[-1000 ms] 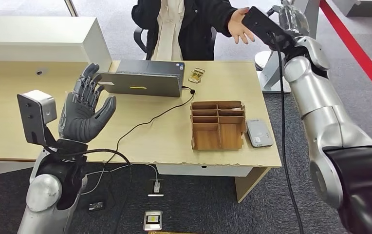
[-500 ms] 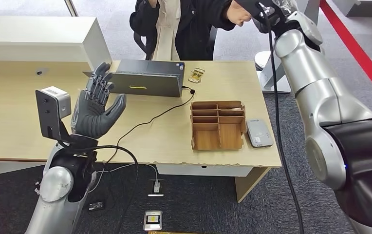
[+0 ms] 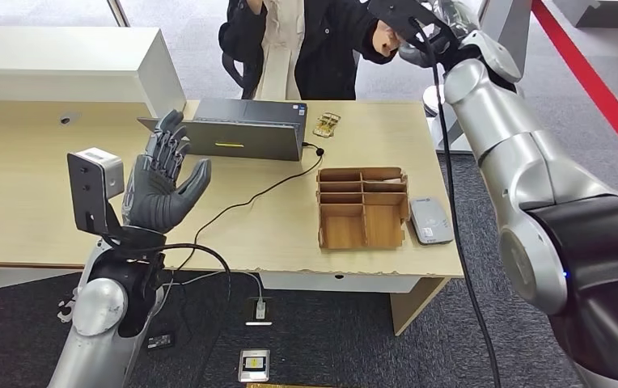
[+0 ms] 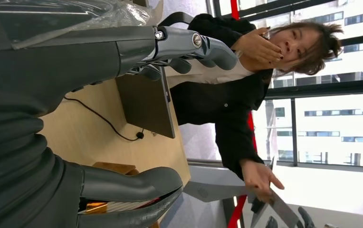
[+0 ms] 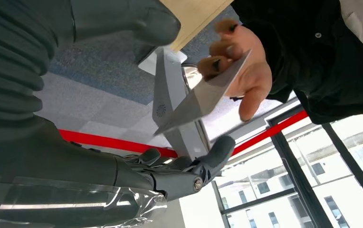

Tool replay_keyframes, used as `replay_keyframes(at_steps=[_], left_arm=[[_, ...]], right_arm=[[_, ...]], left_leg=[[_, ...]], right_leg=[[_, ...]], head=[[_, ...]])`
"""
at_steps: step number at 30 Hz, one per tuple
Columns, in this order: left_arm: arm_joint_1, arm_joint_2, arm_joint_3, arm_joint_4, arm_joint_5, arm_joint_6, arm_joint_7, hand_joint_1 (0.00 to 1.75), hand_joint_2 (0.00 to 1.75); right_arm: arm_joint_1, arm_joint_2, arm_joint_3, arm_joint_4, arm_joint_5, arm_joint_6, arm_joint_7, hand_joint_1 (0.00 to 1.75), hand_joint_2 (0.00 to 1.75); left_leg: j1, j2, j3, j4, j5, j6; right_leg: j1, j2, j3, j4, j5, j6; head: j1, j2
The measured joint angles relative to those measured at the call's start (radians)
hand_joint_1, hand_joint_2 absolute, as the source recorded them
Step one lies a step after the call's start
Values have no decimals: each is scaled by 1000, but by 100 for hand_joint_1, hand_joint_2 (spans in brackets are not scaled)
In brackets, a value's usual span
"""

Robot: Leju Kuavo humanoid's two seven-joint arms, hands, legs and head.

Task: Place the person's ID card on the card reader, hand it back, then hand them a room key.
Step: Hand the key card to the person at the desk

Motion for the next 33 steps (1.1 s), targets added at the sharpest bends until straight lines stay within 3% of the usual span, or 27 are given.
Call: replay_keyframes(at_steps=[7,17,21,26,33], left_arm=[[3,0,4,0,-4,4,-2,0,175],[27,2,20,-8,-20,46,-9,0,175],[40,7,36,-25,-24,61,-4,0,175],[56,17,49,-53,-24,66,21,0,175],[67,28,64,-95,-24,67,66,0,175]], right_arm=[[-1,8,0,5,-33,-45,-51,0,175],[-16,21,-41,-13,-270,-156,-314,0,175],[-2,25,-71,-39,-367,-156,-373,0,175],[62,19,-77,-88,-405,-66,-326,0,175],[270,0,-40,-196,-364,18,-203,0,175]], left_leg=[[0,0,0,0,0,0],[0,0,0,0,0,0],[0,0,0,0,0,0],[0,0,1,0,0,0],[1,0,2,0,0,0]], right_leg=[[0,0,0,0,0,0],[0,0,0,0,0,0],[0,0,0,0,0,0],[0,0,2,0,0,0],[1,0,3,-1,0,0]], head=[[0,0],[0,0],[0,0],[0,0],[0,0]])
